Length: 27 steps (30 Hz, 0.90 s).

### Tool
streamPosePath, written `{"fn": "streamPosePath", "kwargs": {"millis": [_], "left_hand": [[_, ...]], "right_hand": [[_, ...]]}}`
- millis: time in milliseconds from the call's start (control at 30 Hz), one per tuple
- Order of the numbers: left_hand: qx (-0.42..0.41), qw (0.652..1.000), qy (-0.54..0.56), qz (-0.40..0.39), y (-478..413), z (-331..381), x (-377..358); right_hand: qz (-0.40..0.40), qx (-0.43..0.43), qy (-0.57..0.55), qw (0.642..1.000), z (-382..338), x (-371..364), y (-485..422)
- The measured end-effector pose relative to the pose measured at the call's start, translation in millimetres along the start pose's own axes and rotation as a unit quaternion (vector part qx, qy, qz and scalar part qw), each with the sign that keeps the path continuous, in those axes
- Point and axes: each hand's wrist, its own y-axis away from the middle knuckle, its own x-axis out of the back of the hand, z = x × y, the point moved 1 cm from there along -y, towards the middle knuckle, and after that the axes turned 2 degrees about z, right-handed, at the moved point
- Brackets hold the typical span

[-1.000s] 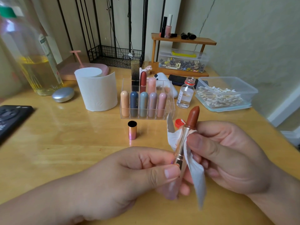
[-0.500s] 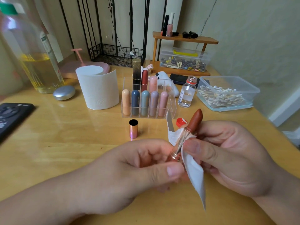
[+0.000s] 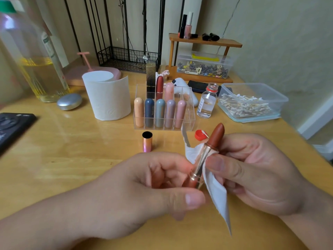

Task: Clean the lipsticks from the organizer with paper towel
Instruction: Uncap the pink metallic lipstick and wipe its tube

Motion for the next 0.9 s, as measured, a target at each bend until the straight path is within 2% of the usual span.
{"fn": "streamPosePath", "kwargs": {"millis": [33, 100, 233, 300, 367, 433, 533, 600, 667, 833, 900], "left_hand": [[0.004, 1.000, 0.013, -0.024, -0.3, 0.5, -1.0], [0.011, 1.000, 0.001, -0.022, -1.5, -0.1, -3.4], [-0.019, 0.994, -0.070, 0.079, 1.0, -2.4, -4.5], [-0.017, 0.991, -0.051, 0.125, 3.8, -3.3, -7.0], [-0.010, 0.990, -0.035, 0.133, 4.1, -5.0, -8.4], [-0.001, 0.994, -0.029, 0.101, 2.6, -4.8, -6.0], [0.007, 1.000, 0.004, -0.019, 0.0, 0.0, -3.2], [0.018, 0.998, 0.021, -0.060, -0.7, 1.5, -4.4], [0.009, 0.999, -0.019, -0.030, -1.2, 0.8, -3.9], [-0.031, 0.986, -0.087, 0.138, 4.1, -2.7, -7.9], [-0.028, 0.988, -0.080, 0.131, 3.6, -3.7, -8.2]], "right_hand": [[0.000, 0.001, 0.011, 1.000, -0.7, 1.4, -0.4], [-0.001, -0.001, 0.021, 1.000, -1.0, 3.5, -1.1], [0.004, -0.002, 0.010, 1.000, 0.4, 2.5, 0.2], [-0.008, -0.002, -0.003, 1.000, -0.3, -0.1, 1.4], [-0.013, -0.008, -0.009, 1.000, -1.2, -1.8, 1.9], [-0.008, -0.012, -0.008, 1.000, -1.5, -1.4, 1.6], [-0.002, -0.003, 0.002, 1.000, -1.7, 0.5, 1.1], [-0.006, -0.003, 0.003, 1.000, -1.1, 1.2, 0.9], [-0.009, -0.005, -0.001, 1.000, 0.2, 1.8, 0.2], [-0.013, 0.001, -0.008, 1.000, 2.0, -1.1, 0.6], [-0.009, -0.001, -0.004, 1.000, 2.4, -1.8, 0.6]]}}
